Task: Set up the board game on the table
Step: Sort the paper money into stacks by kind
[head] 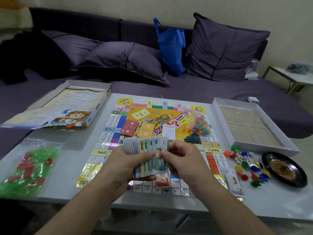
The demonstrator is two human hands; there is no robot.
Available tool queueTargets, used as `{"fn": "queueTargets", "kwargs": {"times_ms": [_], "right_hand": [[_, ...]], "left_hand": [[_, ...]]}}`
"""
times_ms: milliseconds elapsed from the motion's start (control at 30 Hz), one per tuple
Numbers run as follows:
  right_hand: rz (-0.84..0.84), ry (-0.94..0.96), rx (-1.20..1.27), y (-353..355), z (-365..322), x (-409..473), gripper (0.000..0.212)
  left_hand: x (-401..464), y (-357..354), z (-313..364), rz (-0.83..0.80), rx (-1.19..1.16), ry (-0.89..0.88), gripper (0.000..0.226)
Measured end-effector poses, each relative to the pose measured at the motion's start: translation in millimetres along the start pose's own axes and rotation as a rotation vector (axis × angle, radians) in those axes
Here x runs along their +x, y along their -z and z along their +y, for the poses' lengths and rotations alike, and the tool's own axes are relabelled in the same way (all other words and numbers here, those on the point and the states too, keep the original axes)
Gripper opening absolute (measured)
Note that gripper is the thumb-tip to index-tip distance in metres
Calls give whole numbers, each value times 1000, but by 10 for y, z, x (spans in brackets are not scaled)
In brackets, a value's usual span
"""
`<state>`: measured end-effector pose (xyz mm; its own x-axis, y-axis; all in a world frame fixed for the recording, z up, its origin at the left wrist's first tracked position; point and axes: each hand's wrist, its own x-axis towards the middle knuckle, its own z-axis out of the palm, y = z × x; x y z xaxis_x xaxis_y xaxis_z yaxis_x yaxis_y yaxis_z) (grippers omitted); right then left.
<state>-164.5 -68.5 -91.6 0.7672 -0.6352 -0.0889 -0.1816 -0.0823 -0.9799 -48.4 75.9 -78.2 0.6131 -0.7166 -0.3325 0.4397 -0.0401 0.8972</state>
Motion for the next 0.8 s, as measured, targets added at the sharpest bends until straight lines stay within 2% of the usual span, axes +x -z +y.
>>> {"fn": "queueTargets", "kwargs": {"times_ms": [133,300,433,667,800], "right_hand": [[34,-26,-2,10,2,28,12],[52,-108,-58,-3,30,69,8],[30,-140,-345,-147,92,109,11],[7,-112,-641,-501,135,88,21],[23,-46,-1015,-587,103,-7,29]], "left_hand": [[17,46,14,32,18,15,29],[133,236,49,234,87,-9,26],[174,378,91,311,36,-2,29],[156,396,55,258,41,-13,34],[145,407,66,235,33,-8,37]]}}
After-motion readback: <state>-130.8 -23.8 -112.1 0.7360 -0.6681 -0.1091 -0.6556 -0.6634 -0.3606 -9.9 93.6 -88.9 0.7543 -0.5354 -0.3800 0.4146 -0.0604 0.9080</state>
